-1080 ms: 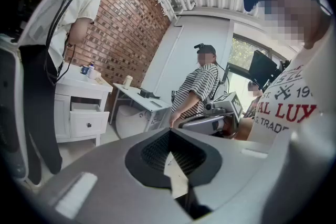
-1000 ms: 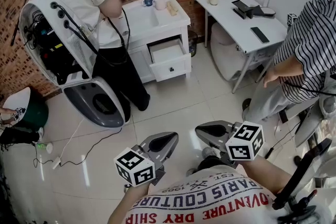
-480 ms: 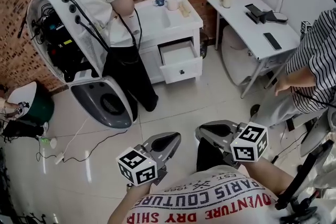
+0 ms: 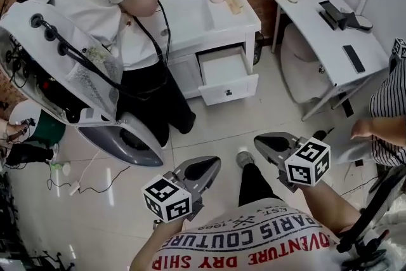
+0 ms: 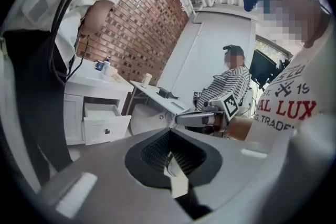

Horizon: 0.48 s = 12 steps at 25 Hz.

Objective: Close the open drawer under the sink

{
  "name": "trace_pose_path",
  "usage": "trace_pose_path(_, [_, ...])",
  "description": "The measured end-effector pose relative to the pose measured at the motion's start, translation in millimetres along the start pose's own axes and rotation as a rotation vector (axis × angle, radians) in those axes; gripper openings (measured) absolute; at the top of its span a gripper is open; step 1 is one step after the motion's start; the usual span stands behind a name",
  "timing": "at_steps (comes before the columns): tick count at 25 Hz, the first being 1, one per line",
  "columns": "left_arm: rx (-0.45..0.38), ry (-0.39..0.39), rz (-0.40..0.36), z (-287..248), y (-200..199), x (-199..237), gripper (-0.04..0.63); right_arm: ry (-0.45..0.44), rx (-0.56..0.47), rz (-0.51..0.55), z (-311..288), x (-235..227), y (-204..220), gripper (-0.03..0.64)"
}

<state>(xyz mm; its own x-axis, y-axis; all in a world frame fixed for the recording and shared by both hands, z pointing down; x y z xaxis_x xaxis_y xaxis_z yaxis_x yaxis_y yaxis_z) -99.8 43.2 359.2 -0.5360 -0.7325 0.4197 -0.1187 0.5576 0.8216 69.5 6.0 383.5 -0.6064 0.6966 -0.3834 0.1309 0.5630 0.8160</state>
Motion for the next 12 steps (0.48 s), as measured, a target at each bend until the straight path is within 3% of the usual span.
trace_pose_path(4, [0.052,-0.01,0.094,-44.6,-10.5,68.6,-0.018,0.055,0.093,-0.051,-49.5,-91.3,-0.9,0.008])
trace_pose_path(7, [0.095,-0.02,0.122,-79.8,-26.9,119.6,-0.018,0.095,0.152,-0.071,-85.8,-155.0,-0.4,0.008])
trace_pose_path(12, [0.154,-0.025,0.19,-127.1,-36.2,181.3,-0.018,0.207,0.202,-0.175,-128.1,-245.2,28.7,0.008])
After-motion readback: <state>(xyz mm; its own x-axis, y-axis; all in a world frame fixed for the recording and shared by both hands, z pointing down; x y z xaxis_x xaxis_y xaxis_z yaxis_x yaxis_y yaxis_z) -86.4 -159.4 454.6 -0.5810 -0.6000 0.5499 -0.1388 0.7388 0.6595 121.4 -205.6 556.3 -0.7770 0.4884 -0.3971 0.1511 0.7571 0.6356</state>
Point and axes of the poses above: the fingertips, and each gripper's own axes: z backward along the fingers, x to its left, y out of its underside, the point moved 5 cm from there along z, backward along the fingers, and after that the axes turned 6 degrees about x, right-handed, at the moved point
